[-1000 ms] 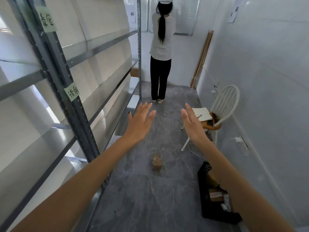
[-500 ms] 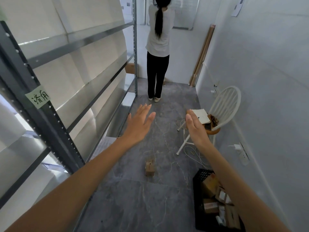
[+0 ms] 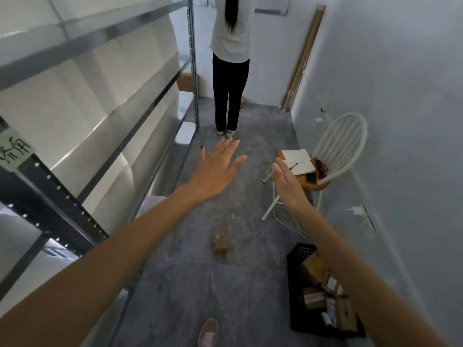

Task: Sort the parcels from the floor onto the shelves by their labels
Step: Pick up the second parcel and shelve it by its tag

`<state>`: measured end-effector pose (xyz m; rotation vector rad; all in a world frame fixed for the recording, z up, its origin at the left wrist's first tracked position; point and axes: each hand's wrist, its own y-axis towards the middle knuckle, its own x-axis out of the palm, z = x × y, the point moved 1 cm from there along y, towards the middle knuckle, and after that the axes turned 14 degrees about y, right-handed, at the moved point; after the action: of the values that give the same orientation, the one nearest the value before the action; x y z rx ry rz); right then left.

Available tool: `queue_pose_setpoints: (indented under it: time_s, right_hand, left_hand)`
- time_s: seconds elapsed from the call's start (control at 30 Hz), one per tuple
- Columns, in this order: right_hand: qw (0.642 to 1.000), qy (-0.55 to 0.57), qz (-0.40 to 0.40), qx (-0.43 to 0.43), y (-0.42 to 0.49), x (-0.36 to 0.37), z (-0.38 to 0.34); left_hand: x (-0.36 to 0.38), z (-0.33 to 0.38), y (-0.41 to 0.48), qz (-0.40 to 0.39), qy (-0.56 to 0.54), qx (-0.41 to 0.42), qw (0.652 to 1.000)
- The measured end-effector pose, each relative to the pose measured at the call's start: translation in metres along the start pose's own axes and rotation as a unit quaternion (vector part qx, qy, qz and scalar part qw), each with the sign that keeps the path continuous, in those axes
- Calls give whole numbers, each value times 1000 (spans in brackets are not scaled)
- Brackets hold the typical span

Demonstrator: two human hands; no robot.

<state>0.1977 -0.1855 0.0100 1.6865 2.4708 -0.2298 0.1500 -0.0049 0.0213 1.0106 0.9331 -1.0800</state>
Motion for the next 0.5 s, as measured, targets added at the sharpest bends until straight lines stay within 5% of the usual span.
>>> queue_pose_setpoints:
  time_s: [0.5]
  right_hand:
    - [997,-25,-20,76,89,37,49]
  left_hand:
    - [66,-85,61,-82,-80,-60,992]
